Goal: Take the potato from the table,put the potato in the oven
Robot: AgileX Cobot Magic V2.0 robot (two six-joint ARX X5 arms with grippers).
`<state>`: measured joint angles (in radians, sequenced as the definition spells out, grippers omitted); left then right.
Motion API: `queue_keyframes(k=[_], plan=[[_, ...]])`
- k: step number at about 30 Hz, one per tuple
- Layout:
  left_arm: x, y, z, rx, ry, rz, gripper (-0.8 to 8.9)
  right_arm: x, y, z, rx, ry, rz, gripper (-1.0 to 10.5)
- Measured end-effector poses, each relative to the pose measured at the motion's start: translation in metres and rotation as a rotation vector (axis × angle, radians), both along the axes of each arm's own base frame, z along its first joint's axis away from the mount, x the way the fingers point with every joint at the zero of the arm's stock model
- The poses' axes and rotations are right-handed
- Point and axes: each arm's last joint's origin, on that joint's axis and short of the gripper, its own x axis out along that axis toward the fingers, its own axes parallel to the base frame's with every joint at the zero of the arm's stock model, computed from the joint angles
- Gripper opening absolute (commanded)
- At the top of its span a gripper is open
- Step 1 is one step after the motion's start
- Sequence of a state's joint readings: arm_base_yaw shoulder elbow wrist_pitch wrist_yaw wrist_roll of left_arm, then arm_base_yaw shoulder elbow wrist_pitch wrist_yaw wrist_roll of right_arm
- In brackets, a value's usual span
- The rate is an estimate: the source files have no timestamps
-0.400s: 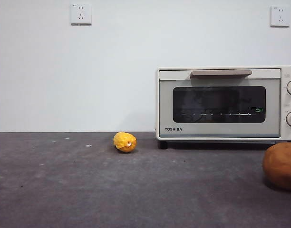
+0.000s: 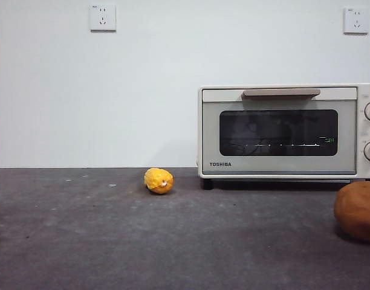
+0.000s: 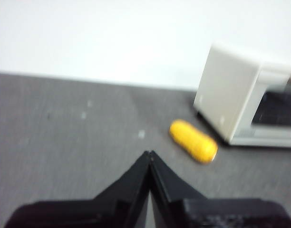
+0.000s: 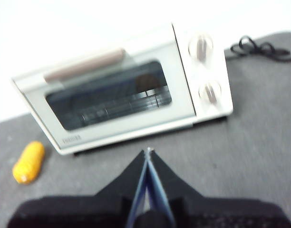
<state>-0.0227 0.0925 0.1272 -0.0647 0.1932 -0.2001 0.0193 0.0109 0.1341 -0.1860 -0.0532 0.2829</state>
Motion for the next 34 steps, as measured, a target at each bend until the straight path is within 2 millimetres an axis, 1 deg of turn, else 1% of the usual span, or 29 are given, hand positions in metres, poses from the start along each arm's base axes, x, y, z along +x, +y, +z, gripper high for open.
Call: queue_keyframes(k=[4,8,12,15,17,20,26,30,34], plan=[[0.000,0.000,0.026,-0.029,-0.028,0.000,-0.05,-0.006,0.000,0.020,0.008,-0.060,0.000,0.0],[0.005,0.000,0.054,-0.037,-0.030,-0.003,-0.04,-0.013,0.000,0.039,0.011,-0.120,0.000,0.0],[0.016,-0.001,0.083,-0.064,-0.020,-0.024,-0.04,-0.019,0.000,0.055,0.012,-0.168,0.000,0.0],[0.031,-0.003,0.106,-0.100,-0.017,-0.073,-0.04,-0.024,0.000,0.065,0.013,-0.201,0.000,0.0],[0.044,-0.005,0.119,-0.131,0.006,-0.113,-0.04,-0.027,-0.001,0.072,0.013,-0.223,0.000,0.0],[0.066,-0.009,0.135,-0.192,0.066,-0.187,-0.04,-0.031,-0.001,0.080,0.014,-0.251,0.000,0.0],[0.116,-0.024,0.157,-0.273,0.178,-0.321,-0.04,-0.040,-0.001,0.095,0.015,-0.295,0.000,0.0],[0.146,-0.039,0.173,-0.283,0.206,-0.401,-0.04,-0.045,-0.001,0.103,0.016,-0.324,-0.009,0.0],[0.174,-0.060,0.180,-0.284,0.241,-0.495,-0.04,-0.047,-0.001,0.106,0.018,-0.337,-0.018,0.0]])
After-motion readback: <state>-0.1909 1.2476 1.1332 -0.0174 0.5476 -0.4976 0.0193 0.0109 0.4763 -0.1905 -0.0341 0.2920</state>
